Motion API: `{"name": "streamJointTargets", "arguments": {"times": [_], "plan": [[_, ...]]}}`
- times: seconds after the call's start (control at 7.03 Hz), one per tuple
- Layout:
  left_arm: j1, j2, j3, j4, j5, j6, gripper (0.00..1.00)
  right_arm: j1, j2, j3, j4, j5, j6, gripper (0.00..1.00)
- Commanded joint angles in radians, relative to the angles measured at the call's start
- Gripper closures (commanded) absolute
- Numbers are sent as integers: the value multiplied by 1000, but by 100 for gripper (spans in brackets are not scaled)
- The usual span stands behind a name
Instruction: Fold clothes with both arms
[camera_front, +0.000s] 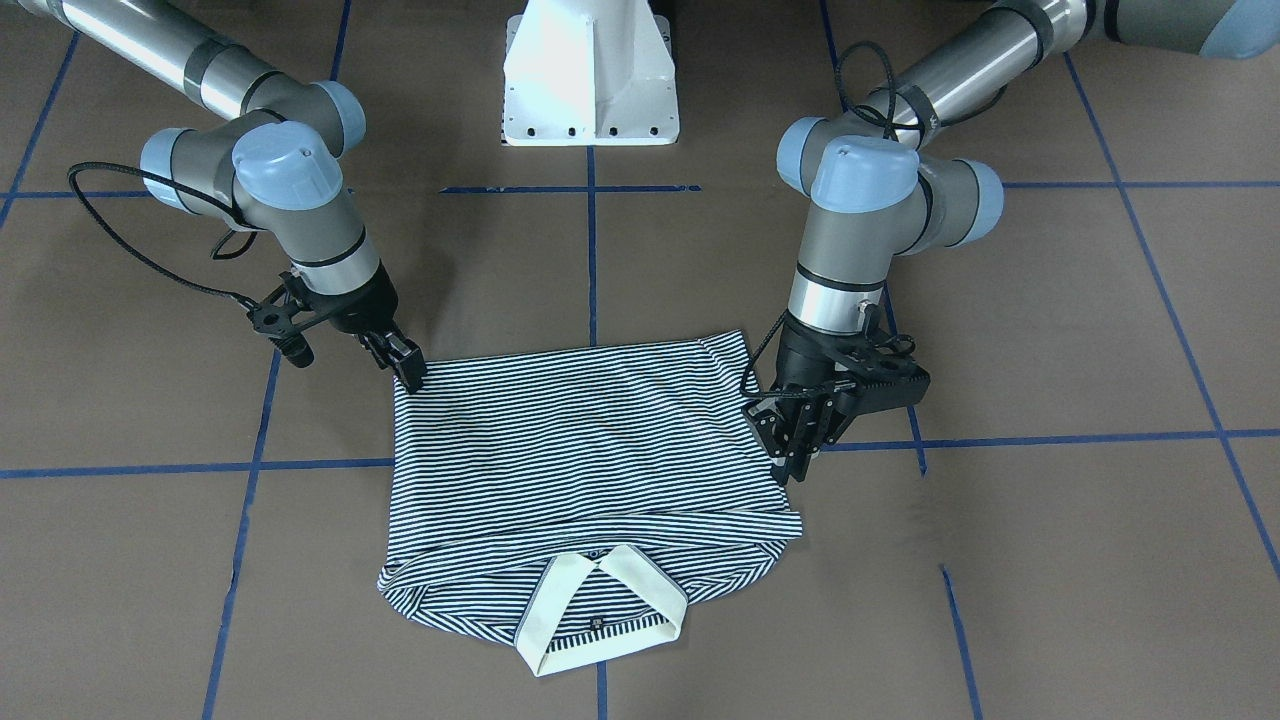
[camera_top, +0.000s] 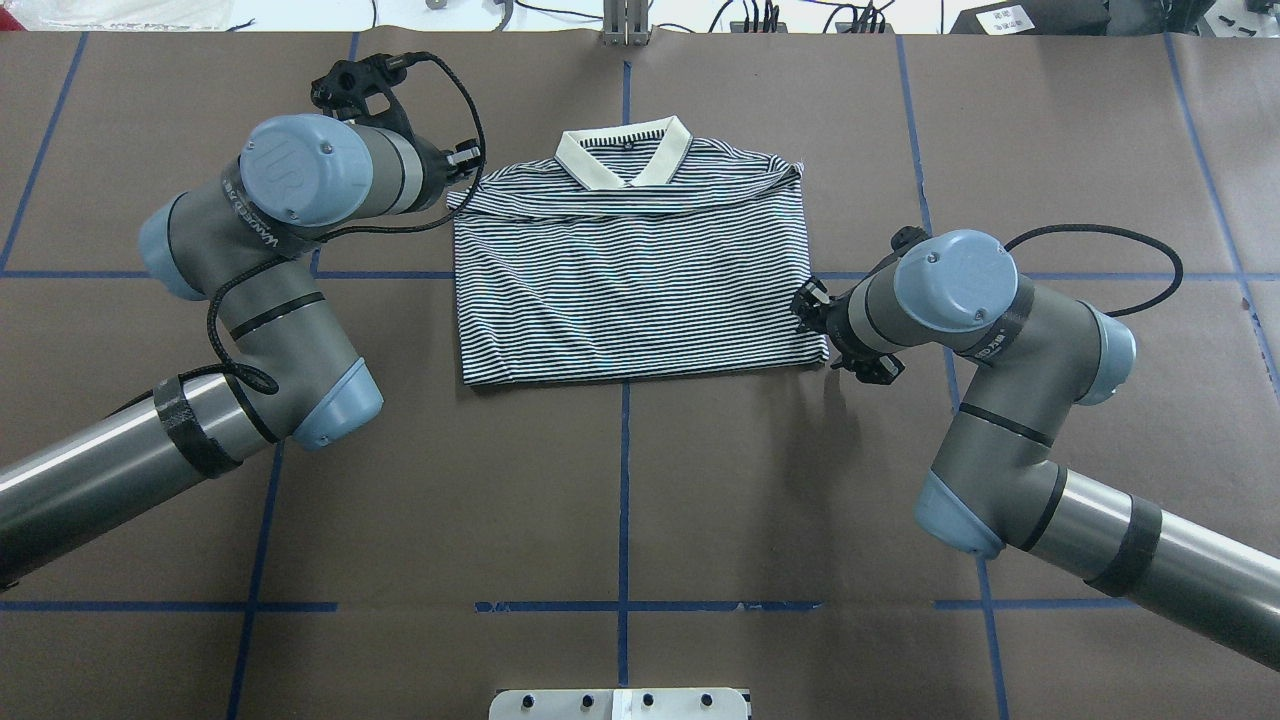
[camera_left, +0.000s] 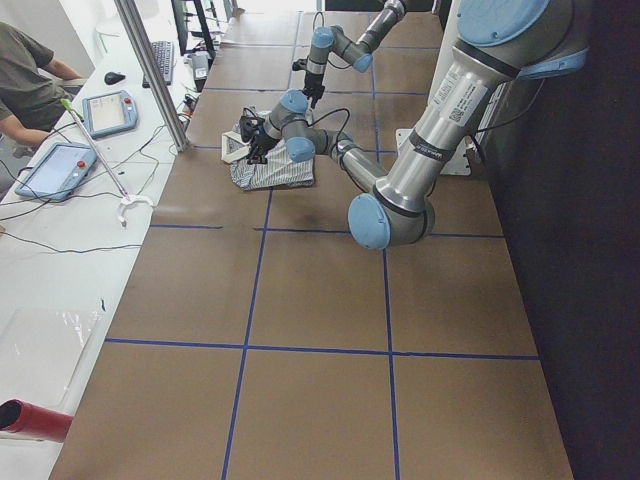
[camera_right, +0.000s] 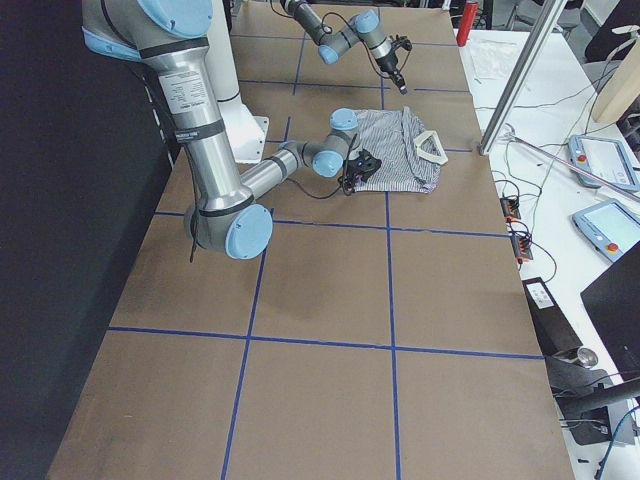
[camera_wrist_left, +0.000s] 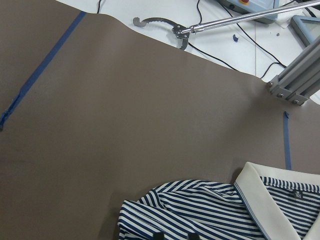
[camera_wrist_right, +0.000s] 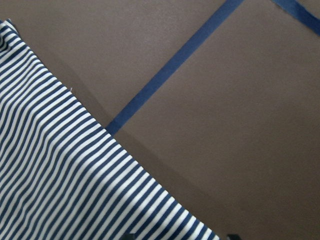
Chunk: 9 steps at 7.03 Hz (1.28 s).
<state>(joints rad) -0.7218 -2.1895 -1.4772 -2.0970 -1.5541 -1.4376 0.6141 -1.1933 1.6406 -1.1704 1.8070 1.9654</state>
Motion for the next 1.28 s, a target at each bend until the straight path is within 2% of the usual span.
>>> {"name": "streamJointTargets", "arguments": {"times": [0.0,0.57,0.71,1.0,1.14], "plan": [[-1,2,0,2,0,0,71,-1,-6,8,0,2,23,100],[-1,33,-40,14,2,0,71,4,-17,24,2,8,20,100],[-2,34,-41,14,2,0,71,4,-58,71,0,6,20,100],[-2,33,-46,14,2,-1,71,-2,-242,241,0,5,21,100],[-2,39,-67,15,-1,-3,71,-42,-358,354,-5,5,23,100]]}}
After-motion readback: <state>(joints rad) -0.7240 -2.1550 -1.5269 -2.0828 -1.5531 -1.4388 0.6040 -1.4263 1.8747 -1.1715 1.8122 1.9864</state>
